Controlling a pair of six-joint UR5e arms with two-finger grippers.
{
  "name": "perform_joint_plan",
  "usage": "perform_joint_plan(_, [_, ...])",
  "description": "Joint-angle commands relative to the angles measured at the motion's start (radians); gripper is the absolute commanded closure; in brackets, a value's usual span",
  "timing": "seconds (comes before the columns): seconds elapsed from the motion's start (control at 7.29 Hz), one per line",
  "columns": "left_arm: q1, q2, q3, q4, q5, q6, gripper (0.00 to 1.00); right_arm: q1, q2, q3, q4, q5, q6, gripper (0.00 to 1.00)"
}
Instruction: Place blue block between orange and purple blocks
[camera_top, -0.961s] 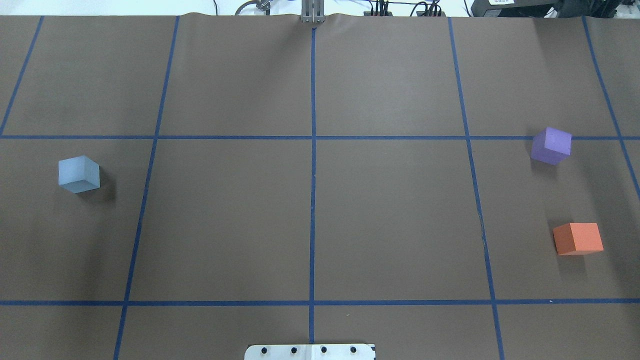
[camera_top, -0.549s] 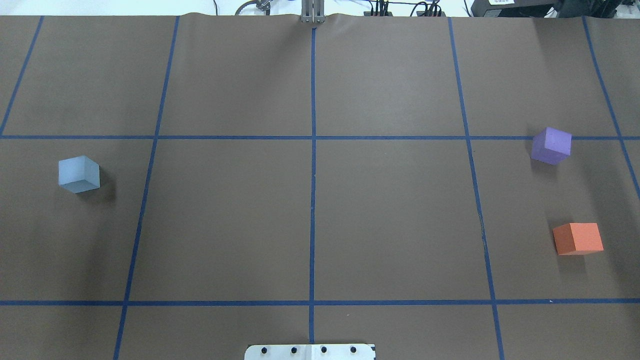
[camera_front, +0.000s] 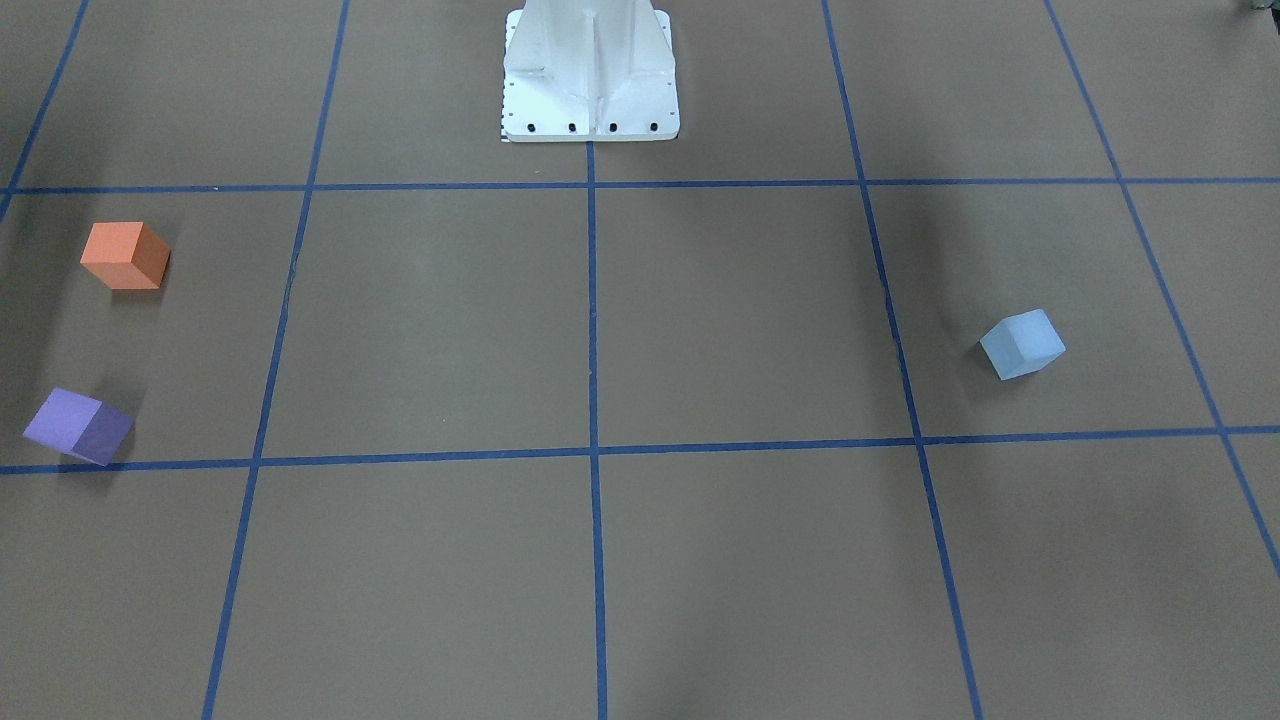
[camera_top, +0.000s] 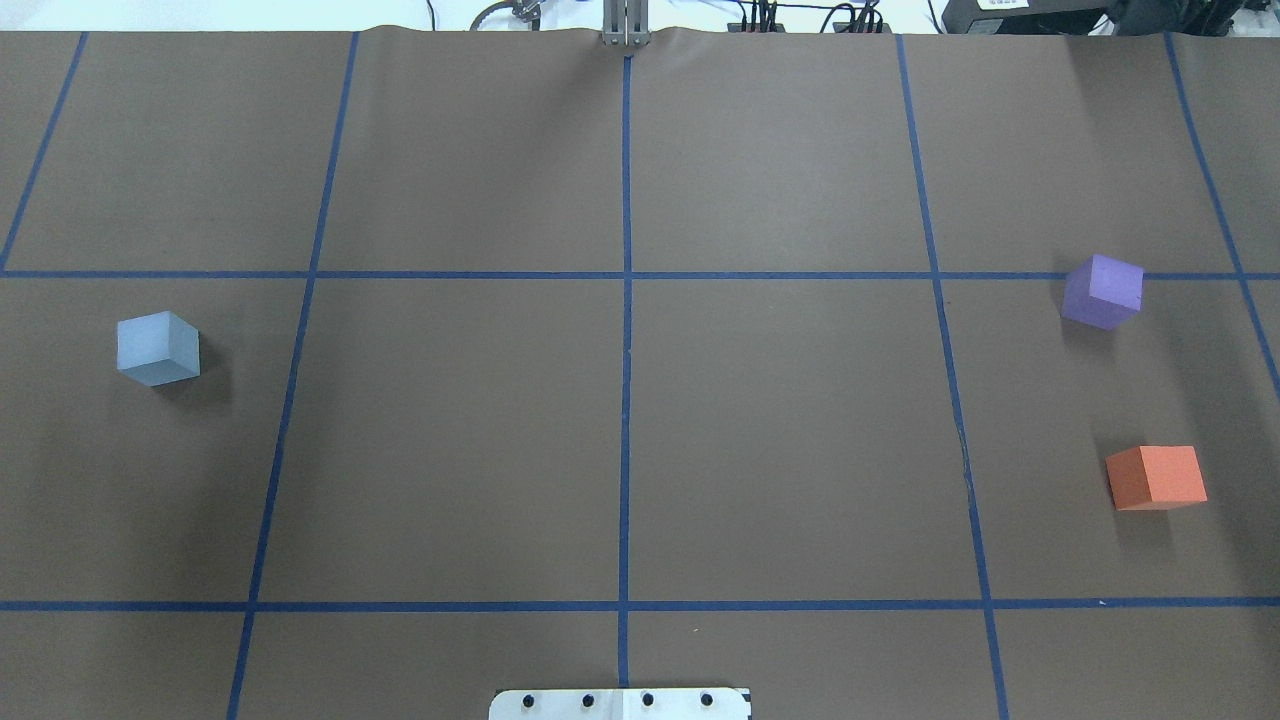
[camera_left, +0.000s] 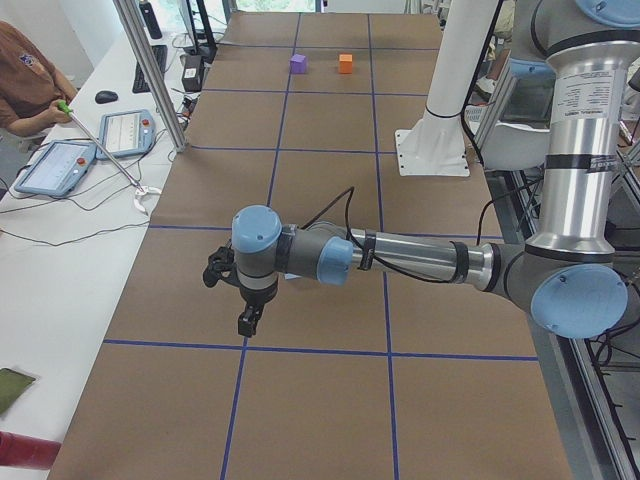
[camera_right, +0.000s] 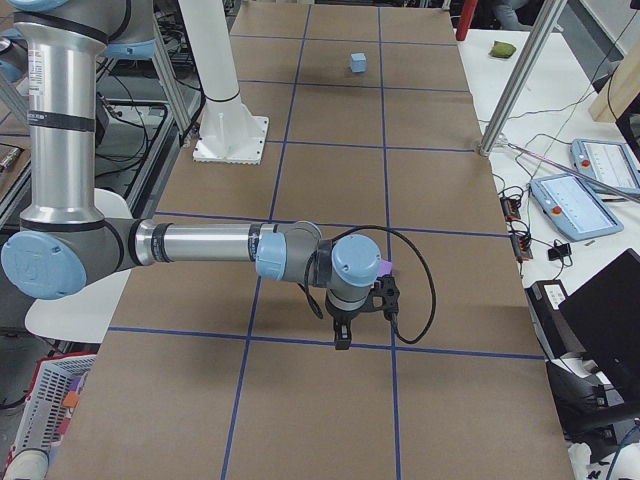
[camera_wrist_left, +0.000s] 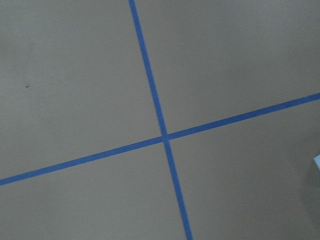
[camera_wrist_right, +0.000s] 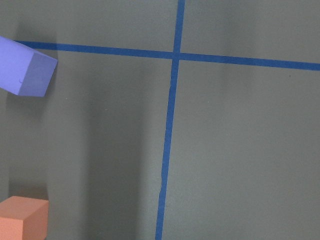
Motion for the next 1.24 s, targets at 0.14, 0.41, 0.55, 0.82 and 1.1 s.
perform_joint_plan(0.14, [0.156,-0.007,-0.067,-0.059,-0.069,-0.407,0.00,0.000,0.010,0.001,0.002,-0.006,0.002,0.00])
perform_joint_plan(0.41, [0.285,0.002,-0.066,-0.213,0.020,-0.734,0.00,-0.001,0.017,0.004,0.002,-0.006,0.005,0.00])
perform_joint_plan(0.55, [0.374,0.003,-0.064,-0.280,0.096,-0.877,0.00,0.000,0.024,0.009,0.002,-0.006,0.008,0.00])
perform_joint_plan(0.82, [0.523,0.003,-0.055,-0.369,0.222,-1.069,0.00,0.000,0.027,0.012,0.000,-0.022,0.008,0.00])
perform_joint_plan(1.1, [0.594,0.002,-0.032,-0.368,0.281,-1.087,0.00,0.000,0.029,0.012,0.000,-0.020,0.010,0.00])
